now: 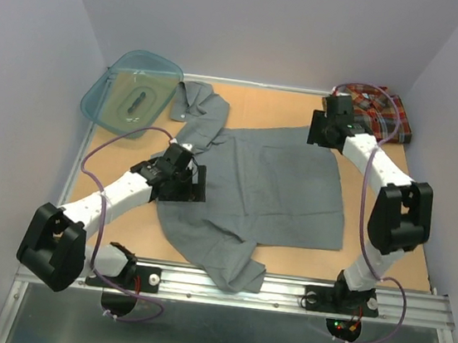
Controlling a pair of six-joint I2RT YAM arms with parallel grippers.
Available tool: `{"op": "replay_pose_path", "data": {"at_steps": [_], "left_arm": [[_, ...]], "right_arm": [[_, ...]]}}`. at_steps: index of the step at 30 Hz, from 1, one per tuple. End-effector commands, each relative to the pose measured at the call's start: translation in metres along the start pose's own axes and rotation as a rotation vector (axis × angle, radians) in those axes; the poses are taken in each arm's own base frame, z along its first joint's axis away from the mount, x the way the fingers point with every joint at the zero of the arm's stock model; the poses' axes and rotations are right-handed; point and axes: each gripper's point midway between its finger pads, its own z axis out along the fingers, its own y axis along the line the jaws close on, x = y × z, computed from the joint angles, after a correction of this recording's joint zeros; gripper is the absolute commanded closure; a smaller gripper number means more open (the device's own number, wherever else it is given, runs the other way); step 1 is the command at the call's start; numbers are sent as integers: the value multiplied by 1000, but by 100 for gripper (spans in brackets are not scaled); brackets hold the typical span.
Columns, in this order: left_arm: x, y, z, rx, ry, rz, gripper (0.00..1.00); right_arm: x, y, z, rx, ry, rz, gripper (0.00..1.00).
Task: Fold and stack the long sleeve shirts
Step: Flatten the shirt out
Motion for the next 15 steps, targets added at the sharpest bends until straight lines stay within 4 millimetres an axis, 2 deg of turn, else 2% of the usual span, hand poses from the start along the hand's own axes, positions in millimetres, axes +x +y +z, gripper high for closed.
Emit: {"op": "replay_pose_path", "data": {"at_steps": [1,2,5,6,9,11,15], "left_arm": [[-34,16,-10,-89,-111,-44,1],[-37,23,-4,-107,-114,-58,1],[-37,36,9,-139,-97,-86,1],[-36,39,12,-142,-90,-88,1],[-32,49,22,-161,-63,-112,2],[-30,54,25,-160,-56,-136,2],[-32,68,23,-174,-65,-177,2]], "right_arm": [[39,17,-42,-139,41,175,33],[60,14,-50,-146,74,210,33],[87,18,-67,-199,117,258,33],[109,16,-66,-191,160,258,33],[135,8,-67,-163,195,275,33],[160,-3,-61,-123,240,292,33],[191,-25,-48,-59,293,346,34]]}}
